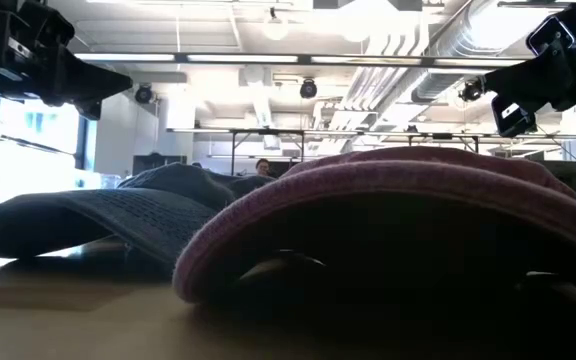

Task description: Pick & Place hat

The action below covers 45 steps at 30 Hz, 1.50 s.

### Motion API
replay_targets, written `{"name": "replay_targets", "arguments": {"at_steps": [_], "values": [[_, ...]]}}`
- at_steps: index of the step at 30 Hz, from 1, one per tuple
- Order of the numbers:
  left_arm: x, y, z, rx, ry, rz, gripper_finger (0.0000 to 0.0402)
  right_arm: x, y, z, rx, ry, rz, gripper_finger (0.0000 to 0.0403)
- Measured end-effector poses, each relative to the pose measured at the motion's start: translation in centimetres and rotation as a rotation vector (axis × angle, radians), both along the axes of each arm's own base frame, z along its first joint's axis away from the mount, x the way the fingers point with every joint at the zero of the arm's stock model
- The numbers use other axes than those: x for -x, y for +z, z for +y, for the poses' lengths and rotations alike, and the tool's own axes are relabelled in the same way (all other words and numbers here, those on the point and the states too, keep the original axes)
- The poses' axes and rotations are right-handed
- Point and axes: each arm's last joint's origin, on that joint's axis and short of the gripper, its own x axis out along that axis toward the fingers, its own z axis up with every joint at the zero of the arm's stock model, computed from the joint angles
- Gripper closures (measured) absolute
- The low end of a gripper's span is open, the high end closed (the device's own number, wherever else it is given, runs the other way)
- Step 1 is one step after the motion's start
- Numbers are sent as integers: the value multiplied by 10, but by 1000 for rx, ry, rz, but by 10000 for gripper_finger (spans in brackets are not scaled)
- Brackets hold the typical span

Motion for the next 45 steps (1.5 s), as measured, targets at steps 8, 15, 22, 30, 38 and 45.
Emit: {"name": "replay_targets", "arguments": {"at_steps": [8, 15, 22, 30, 38, 45], "values": [[0, 0, 0, 0, -1, -4, 401, 0, 0, 0, 0, 0, 0, 402], [0, 6, 0, 64, -5, -64, 401, 0, 0, 0, -1, -1, 0, 402], [2, 15, 1, 437, -2, -162, 401, 0, 0, 0, 0, 0, 1, 402], [-1, 29, 1, 619, -25, -173, 401, 0, 0, 0, 0, 0, 0, 402], [-38, 70, 1, 607, 85, -18, 401, 0, 0, 0, -1, 0, 0, 402], [-108, 100, -2, 583, 138, 393, 401, 0, 0, 0, 0, 0, 0, 402]]}}
